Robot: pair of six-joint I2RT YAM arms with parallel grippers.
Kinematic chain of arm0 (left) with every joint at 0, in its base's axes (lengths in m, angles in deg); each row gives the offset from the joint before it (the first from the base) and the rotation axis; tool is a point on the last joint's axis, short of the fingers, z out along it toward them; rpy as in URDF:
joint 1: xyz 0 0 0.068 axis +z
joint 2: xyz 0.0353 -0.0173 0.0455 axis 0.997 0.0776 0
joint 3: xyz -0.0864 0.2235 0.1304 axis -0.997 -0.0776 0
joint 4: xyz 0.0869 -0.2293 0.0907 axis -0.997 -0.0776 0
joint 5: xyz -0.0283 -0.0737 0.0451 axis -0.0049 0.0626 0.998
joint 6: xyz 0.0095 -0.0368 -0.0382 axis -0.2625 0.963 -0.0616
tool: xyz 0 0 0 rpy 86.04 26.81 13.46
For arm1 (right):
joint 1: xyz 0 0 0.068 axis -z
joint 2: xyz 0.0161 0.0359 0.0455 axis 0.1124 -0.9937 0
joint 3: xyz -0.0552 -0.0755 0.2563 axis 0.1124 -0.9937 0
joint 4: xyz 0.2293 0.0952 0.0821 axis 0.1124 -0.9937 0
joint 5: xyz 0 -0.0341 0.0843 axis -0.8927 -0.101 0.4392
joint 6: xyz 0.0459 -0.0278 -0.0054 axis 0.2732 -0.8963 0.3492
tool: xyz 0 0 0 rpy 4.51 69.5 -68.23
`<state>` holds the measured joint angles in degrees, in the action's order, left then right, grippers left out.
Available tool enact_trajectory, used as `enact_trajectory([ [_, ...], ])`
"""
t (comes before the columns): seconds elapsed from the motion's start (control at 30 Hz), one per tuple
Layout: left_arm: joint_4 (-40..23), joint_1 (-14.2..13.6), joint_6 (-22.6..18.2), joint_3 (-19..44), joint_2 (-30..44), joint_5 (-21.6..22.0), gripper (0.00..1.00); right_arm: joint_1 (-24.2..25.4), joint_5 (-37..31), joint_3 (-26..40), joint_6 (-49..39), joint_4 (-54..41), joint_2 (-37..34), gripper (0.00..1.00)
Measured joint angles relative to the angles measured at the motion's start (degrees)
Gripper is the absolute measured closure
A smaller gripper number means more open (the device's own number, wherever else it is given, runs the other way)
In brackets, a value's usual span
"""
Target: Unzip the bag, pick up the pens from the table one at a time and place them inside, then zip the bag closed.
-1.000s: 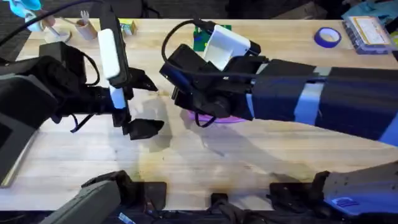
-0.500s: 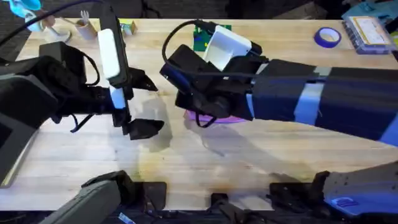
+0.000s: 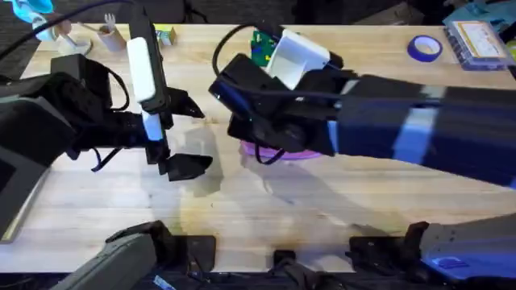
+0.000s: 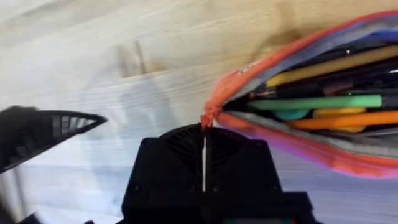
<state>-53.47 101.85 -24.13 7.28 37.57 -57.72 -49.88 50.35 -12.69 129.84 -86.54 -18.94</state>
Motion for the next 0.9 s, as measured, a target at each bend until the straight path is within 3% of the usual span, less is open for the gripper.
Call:
enact_trajectory([
  [0.3,0.0,0.0,0.0,0.0,0.0,0.0,0.007,0.42,0.31,0.0,0.0,-0.13,7.35,0.969],
  [0.9,1.49,0.0,-0.01,0.0,0.0,-0.02,0.007,0.85,0.55,-0.02,0.02,-0.09,7.62,0.969],
])
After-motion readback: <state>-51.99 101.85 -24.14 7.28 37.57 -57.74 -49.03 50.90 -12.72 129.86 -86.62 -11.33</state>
